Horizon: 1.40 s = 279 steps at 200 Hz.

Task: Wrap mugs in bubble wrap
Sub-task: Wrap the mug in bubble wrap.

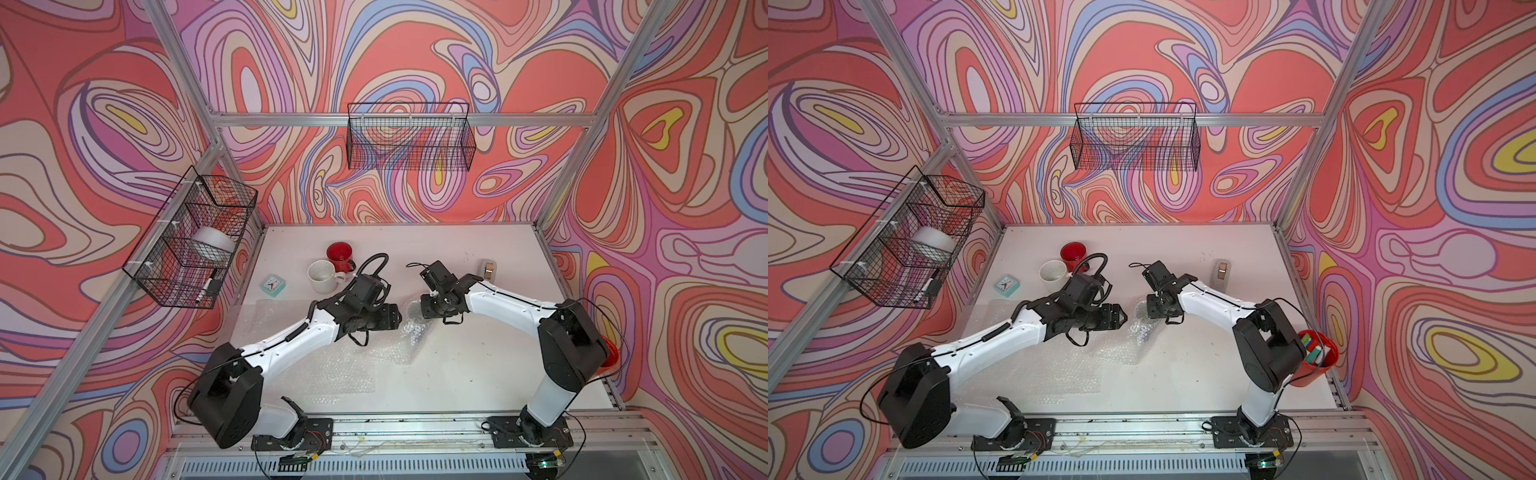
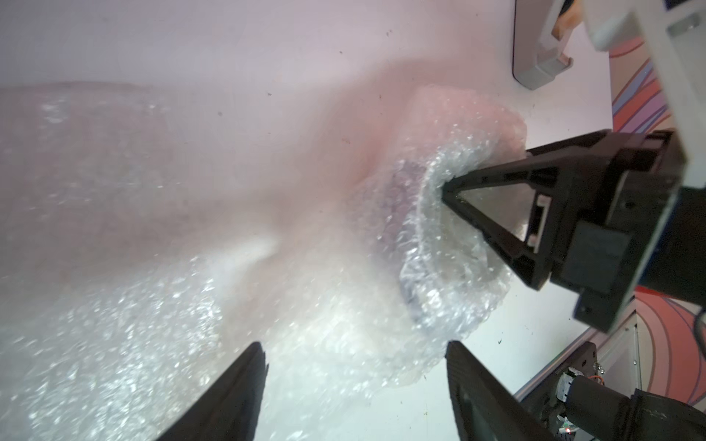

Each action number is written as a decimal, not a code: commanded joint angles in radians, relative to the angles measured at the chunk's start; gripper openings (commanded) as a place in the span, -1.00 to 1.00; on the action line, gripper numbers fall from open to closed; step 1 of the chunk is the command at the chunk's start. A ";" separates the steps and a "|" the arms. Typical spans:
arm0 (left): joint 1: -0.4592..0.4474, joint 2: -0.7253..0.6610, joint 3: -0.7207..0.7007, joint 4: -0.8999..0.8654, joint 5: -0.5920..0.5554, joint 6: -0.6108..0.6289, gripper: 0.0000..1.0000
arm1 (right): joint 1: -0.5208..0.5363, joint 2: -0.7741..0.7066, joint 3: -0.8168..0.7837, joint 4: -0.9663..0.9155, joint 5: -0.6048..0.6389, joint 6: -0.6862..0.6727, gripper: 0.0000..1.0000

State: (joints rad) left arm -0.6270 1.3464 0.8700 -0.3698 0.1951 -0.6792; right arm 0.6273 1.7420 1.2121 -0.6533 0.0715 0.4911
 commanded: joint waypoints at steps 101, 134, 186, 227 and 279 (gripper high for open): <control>0.069 -0.070 -0.216 -0.069 0.038 -0.054 0.45 | -0.008 0.012 0.010 -0.021 0.044 0.003 -0.17; 0.069 -0.049 -0.238 -0.029 0.053 -0.069 0.33 | -0.008 0.009 0.004 -0.023 0.042 0.003 -0.17; 0.068 -0.038 -0.246 -0.004 0.072 -0.074 -0.19 | -0.008 0.005 -0.003 -0.017 0.042 0.004 -0.17; 0.069 -0.061 -0.227 -0.035 0.073 -0.053 -0.58 | -0.008 0.008 -0.006 -0.015 0.036 0.004 -0.18; 0.068 -0.167 -0.185 -0.113 0.063 -0.022 -1.00 | -0.008 0.014 0.002 -0.030 0.039 -0.012 -0.19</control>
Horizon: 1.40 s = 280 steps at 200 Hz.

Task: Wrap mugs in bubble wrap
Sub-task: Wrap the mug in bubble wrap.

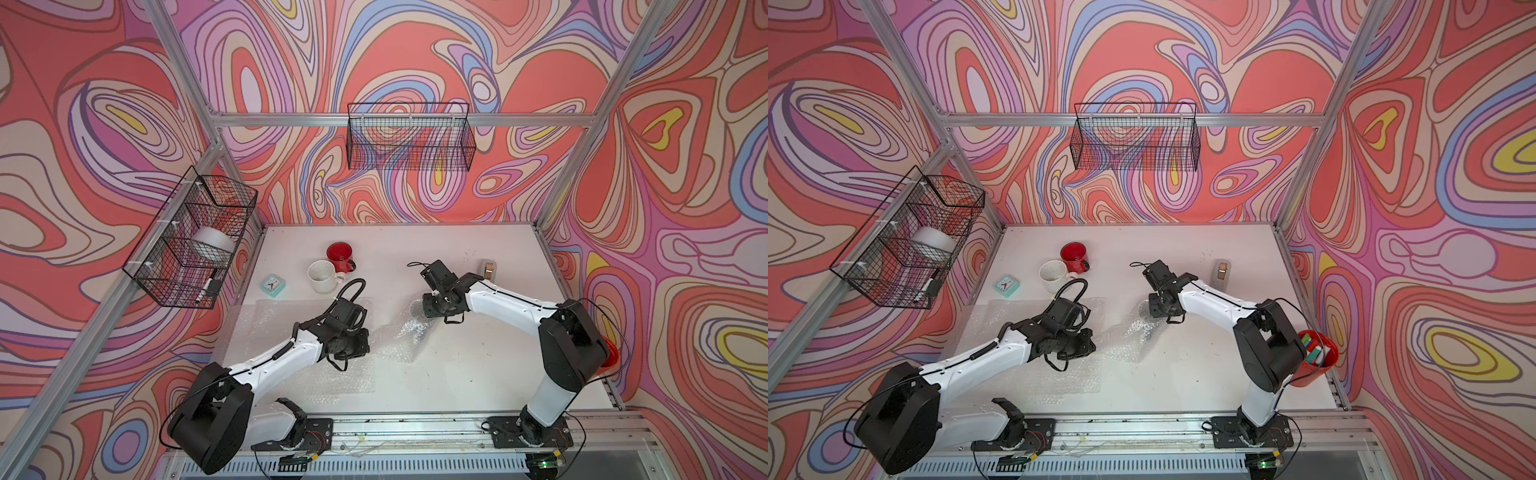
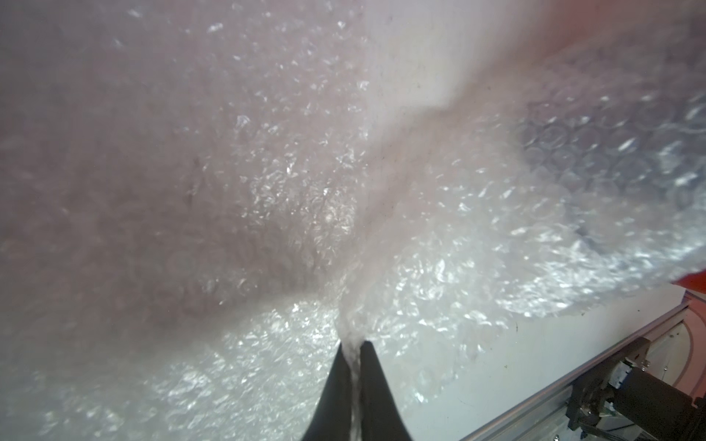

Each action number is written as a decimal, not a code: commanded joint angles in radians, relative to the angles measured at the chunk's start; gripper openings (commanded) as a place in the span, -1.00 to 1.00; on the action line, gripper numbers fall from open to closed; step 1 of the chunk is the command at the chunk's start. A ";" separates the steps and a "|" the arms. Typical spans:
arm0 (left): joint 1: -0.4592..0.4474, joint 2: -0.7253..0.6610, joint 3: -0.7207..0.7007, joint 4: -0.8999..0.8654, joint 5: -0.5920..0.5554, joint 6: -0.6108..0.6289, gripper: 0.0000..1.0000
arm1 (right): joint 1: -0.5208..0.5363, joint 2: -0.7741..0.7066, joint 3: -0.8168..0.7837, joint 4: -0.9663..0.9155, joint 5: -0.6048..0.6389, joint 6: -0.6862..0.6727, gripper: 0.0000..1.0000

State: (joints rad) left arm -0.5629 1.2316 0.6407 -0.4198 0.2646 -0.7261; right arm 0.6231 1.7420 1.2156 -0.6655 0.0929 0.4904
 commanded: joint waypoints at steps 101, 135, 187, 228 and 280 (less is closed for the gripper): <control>-0.056 0.004 0.276 0.034 0.151 0.056 -1.00 | -0.003 0.024 -0.011 0.037 -0.044 -0.049 -0.21; -0.090 0.142 0.358 0.109 0.174 -0.013 -1.00 | -0.002 0.020 -0.031 0.093 -0.094 -0.089 -0.21; -0.104 0.317 0.450 0.184 0.138 -0.113 -1.00 | -0.003 -0.004 -0.059 0.169 -0.191 -0.119 -0.16; -0.105 0.410 0.533 0.174 0.137 -0.118 -1.00 | -0.005 -0.060 -0.075 0.181 -0.200 -0.115 0.14; -0.105 0.437 0.537 0.162 0.131 -0.122 -1.00 | -0.008 -0.152 -0.082 0.120 -0.132 -0.103 0.30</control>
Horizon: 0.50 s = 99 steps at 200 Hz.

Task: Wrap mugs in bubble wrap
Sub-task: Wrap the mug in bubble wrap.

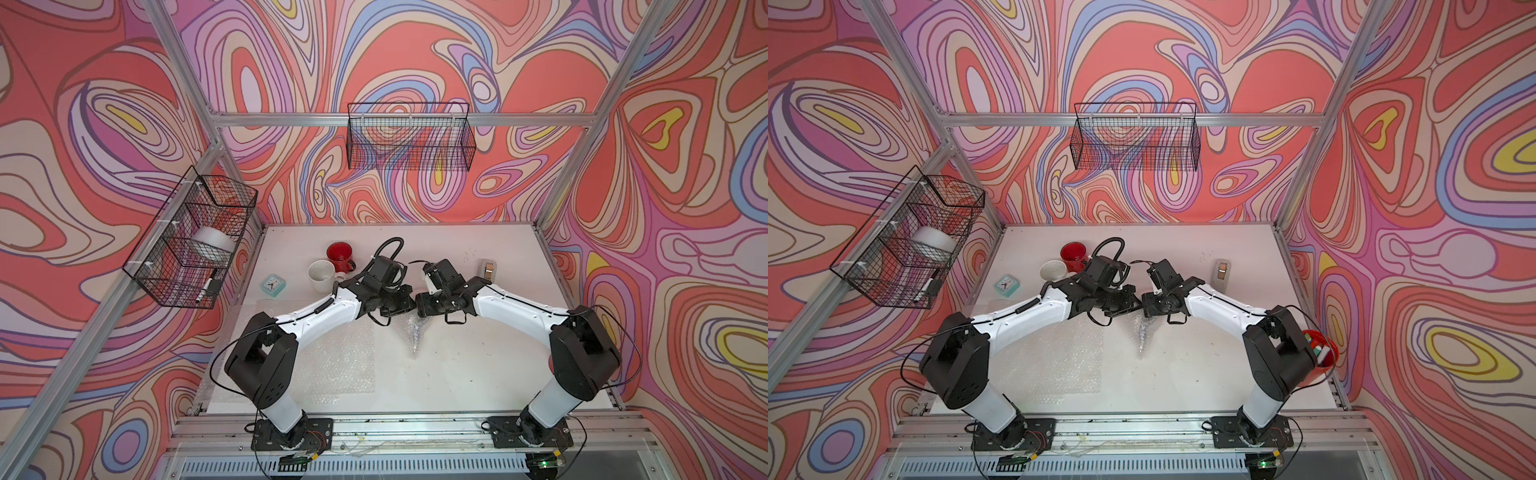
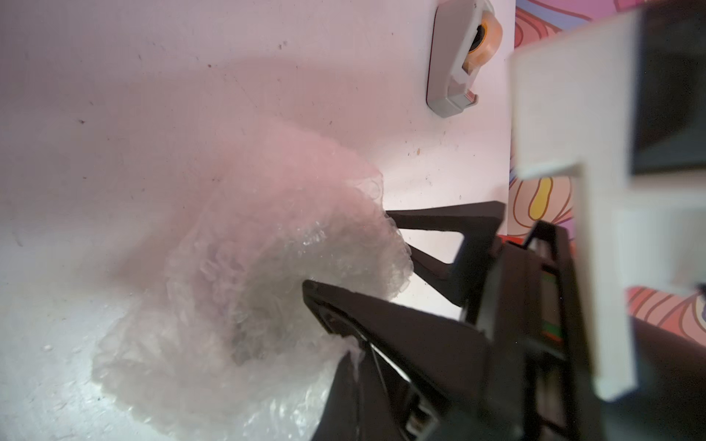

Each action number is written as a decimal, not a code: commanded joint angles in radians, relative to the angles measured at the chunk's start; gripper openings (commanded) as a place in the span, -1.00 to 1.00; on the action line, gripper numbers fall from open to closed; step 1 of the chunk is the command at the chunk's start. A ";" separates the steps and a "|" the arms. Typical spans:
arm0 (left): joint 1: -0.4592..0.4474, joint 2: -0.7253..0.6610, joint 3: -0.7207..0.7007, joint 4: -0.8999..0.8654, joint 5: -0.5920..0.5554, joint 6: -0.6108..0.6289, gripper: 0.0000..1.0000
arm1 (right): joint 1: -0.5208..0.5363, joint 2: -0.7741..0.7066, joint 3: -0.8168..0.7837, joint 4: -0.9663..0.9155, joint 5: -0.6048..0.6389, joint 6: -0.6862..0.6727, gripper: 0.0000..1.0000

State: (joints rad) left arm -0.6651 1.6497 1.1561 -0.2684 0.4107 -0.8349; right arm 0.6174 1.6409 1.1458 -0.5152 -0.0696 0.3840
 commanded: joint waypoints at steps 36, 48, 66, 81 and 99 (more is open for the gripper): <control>-0.002 0.050 0.069 -0.050 -0.018 -0.019 -1.00 | -0.005 -0.095 -0.021 -0.060 0.122 0.026 0.24; -0.003 0.069 0.095 -0.078 -0.020 -0.021 -1.00 | -0.016 -0.106 -0.030 -0.062 0.136 0.036 0.19; -0.004 0.103 0.128 -0.122 -0.023 -0.021 -1.00 | -0.031 -0.121 -0.042 -0.061 0.137 0.052 0.13; -0.005 0.127 0.147 -0.149 -0.032 -0.028 -1.00 | -0.043 -0.129 -0.052 -0.057 0.119 0.055 0.13; -0.004 0.154 0.170 -0.171 -0.036 -0.040 -1.00 | -0.051 -0.143 -0.066 -0.054 0.095 0.056 0.16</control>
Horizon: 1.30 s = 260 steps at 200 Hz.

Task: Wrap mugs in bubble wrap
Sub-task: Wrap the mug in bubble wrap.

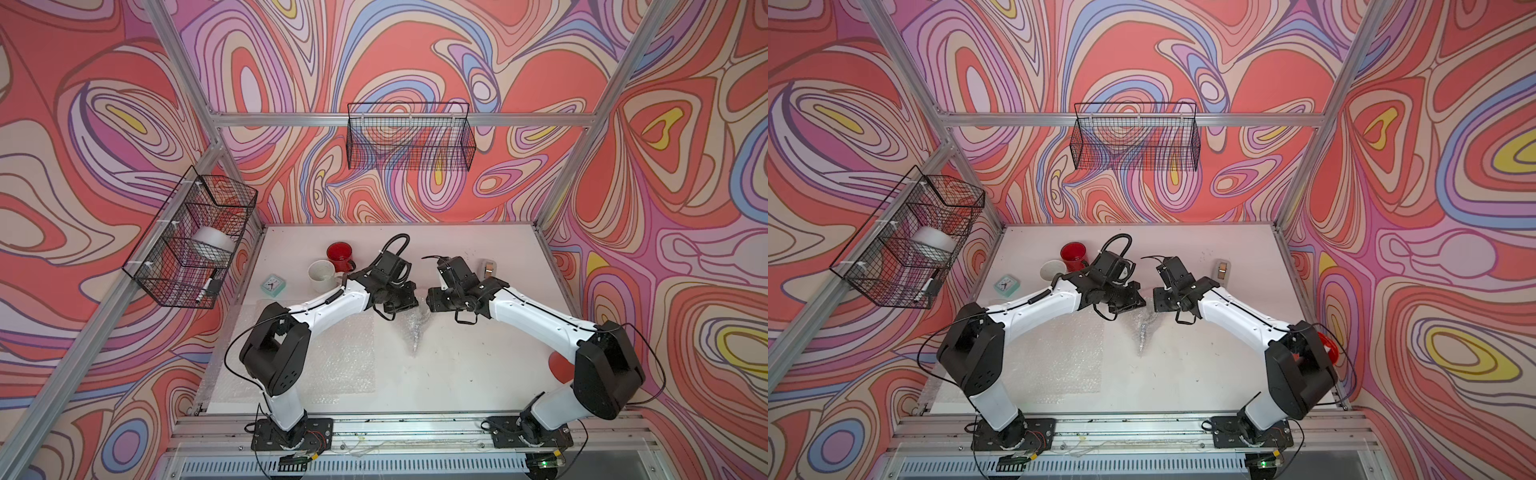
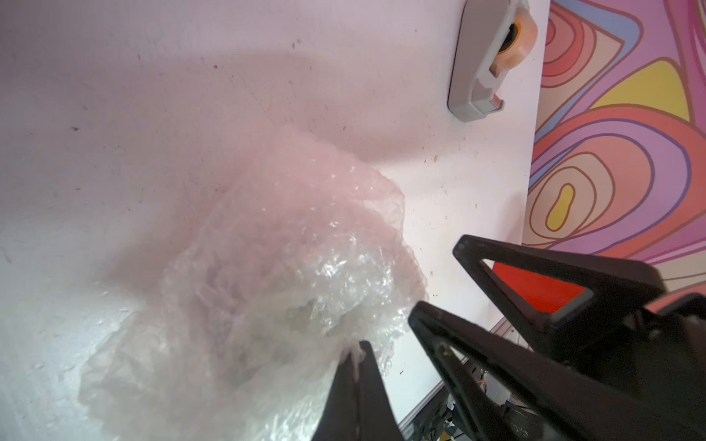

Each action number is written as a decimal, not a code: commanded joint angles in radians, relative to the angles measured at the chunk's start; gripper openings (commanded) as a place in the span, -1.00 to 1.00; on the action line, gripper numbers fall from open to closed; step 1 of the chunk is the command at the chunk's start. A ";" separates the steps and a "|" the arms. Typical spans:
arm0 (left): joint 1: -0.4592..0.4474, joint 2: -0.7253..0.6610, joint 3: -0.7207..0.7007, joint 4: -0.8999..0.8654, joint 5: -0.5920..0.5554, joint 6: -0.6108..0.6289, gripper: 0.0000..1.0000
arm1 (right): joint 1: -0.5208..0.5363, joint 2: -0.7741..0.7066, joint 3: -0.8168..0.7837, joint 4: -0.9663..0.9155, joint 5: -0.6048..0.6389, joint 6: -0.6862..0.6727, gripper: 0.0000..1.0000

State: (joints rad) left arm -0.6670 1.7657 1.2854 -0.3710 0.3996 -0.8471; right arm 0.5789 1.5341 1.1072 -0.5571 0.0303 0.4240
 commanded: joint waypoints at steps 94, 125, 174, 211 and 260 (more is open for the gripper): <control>-0.011 0.171 0.110 -0.114 -0.011 -0.082 -1.00 | -0.022 -0.123 -0.184 0.156 -0.241 0.063 0.56; -0.013 0.178 0.111 -0.105 -0.011 -0.089 -1.00 | -0.021 -0.087 -0.200 0.209 -0.270 0.083 0.58; -0.013 0.173 0.102 -0.096 -0.009 -0.096 -1.00 | -0.021 -0.032 -0.194 0.239 -0.300 0.085 0.58; -0.012 0.168 0.097 -0.082 -0.003 -0.104 -1.00 | -0.022 0.020 -0.192 0.251 -0.289 0.092 0.53; -0.006 0.101 0.094 -0.036 -0.004 -0.093 -0.86 | -0.021 0.069 -0.180 0.205 -0.221 0.093 0.45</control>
State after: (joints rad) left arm -0.6735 1.9114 1.3823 -0.4370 0.4000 -0.9401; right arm 0.5613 1.5757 0.9199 -0.3096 -0.2581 0.5179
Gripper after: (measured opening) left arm 0.046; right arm 0.737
